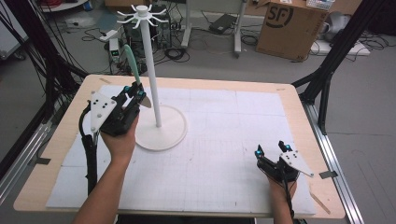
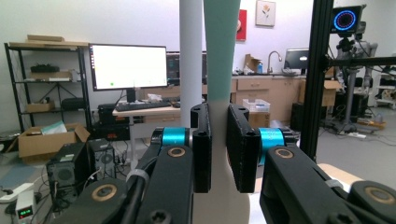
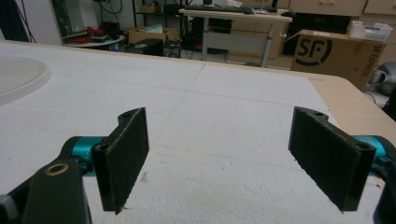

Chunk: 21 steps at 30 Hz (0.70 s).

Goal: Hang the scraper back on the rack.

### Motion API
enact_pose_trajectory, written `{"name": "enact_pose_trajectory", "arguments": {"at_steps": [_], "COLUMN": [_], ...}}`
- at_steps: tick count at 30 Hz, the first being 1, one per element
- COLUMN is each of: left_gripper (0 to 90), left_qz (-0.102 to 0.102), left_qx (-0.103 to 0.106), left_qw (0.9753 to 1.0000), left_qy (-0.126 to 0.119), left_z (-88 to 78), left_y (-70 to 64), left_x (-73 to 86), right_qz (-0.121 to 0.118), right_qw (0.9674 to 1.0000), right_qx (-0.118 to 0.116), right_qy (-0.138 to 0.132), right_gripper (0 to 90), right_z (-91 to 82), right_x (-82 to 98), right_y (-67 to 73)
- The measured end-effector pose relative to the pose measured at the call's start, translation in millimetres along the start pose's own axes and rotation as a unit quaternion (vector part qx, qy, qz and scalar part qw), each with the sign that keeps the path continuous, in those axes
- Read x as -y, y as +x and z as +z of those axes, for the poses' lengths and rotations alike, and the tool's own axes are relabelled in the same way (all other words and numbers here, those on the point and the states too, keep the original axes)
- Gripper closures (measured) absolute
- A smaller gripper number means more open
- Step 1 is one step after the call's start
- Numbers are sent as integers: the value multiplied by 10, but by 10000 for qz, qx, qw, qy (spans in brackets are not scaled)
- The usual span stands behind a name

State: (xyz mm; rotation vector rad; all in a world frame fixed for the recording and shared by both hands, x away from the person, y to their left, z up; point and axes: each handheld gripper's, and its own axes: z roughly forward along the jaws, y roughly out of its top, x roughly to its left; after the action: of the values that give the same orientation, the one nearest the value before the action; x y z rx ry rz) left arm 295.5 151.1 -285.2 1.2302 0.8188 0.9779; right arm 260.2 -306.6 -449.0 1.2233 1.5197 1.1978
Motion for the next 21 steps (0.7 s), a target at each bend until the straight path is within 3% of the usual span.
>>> {"name": "enact_pose_trajectory", "arguments": {"at_steps": [21], "left_gripper": [807], "left_qz": [17], "left_qx": [-211], "left_qw": [9997], "left_qy": [155], "left_z": [200], "left_y": [-26], "left_x": [-158], "right_qz": [9], "right_qw": [10000], "right_qx": [1], "right_qy": [-5], "right_gripper": [192], "right_z": [2], "right_x": [0], "right_y": [3]}}
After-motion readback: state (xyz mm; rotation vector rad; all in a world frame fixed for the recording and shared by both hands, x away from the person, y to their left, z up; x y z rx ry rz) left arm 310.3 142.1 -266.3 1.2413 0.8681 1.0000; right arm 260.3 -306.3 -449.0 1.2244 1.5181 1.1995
